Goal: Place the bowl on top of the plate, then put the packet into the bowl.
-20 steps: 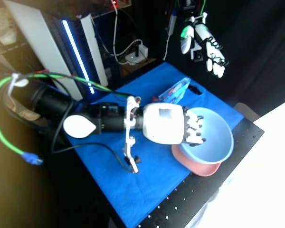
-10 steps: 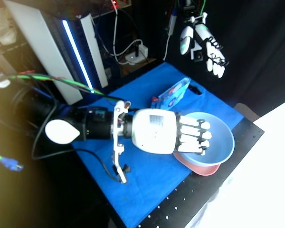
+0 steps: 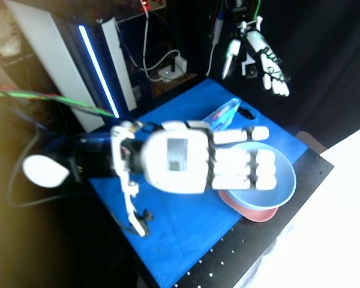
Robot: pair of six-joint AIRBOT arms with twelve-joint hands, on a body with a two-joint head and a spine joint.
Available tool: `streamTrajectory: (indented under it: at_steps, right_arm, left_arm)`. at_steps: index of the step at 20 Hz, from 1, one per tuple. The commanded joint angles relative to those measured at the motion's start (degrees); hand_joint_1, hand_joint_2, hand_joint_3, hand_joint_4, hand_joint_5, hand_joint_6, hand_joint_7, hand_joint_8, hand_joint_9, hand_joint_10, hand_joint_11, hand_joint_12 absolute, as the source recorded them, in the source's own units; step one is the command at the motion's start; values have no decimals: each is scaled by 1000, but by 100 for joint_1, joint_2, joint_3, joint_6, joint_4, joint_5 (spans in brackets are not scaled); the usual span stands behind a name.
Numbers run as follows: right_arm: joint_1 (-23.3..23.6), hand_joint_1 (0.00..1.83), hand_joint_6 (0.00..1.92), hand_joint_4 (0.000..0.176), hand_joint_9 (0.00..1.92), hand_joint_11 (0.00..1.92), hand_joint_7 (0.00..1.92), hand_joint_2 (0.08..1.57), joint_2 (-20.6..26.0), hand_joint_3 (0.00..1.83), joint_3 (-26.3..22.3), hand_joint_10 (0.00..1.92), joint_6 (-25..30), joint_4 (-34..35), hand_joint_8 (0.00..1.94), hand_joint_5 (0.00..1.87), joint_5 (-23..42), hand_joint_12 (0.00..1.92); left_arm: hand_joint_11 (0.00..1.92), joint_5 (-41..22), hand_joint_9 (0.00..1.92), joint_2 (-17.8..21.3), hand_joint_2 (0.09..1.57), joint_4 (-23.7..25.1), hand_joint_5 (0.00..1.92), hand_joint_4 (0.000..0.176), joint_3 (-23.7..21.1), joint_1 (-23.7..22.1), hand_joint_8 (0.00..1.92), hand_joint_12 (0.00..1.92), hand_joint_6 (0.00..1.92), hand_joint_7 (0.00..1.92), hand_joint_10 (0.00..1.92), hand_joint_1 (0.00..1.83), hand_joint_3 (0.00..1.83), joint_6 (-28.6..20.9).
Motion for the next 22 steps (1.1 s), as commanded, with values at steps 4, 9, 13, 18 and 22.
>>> streamTrajectory:
  at_steps: [4, 9, 13, 18, 22]
  right_arm:
    - [-338, 479, 0, 176, 0, 0, 0, 1038, 325, 0, -145, 0, 8, 966, 0, 0, 1277, 0]
    - [-505, 357, 0, 176, 0, 0, 0, 1097, 474, 13, -257, 0, 8, 1211, 0, 0, 1503, 0]
    - [-601, 397, 0, 176, 0, 0, 0, 1117, 509, 12, -296, 0, 8, 1291, 0, 0, 1539, 0]
    - [-776, 366, 0, 176, 0, 0, 0, 1118, 625, 10, -373, 0, 8, 1534, 0, 0, 1776, 0]
    - [-1089, 449, 2, 140, 0, 0, 0, 1173, 933, 15, -637, 0, 8, 1849, 0, 6, 2249, 0]
  left_arm:
    - [0, 599, 13, -167, 766, 778, 80, 175, 261, -781, 5, 0, 2, 14, 5, 906, 0, -79]
    - [114, 1626, 479, -584, 877, 1588, 425, 150, 698, -1376, 4, 975, 3, 457, 14, 870, 2, -392]
    - [672, 2316, 977, -885, 1098, 1997, 964, 0, 955, -1785, 974, 916, 624, 916, 182, 1203, 6, -389]
    - [926, 2511, 1007, -1155, 1171, 1821, 833, 0, 1272, -1925, 1281, 1376, 1039, 920, 1030, 1230, 1, -388]
    - [857, 1706, 981, -818, 1125, 1611, 885, 0, 1059, -1954, 1093, 1269, 984, 894, 1187, 1368, 2, -390]
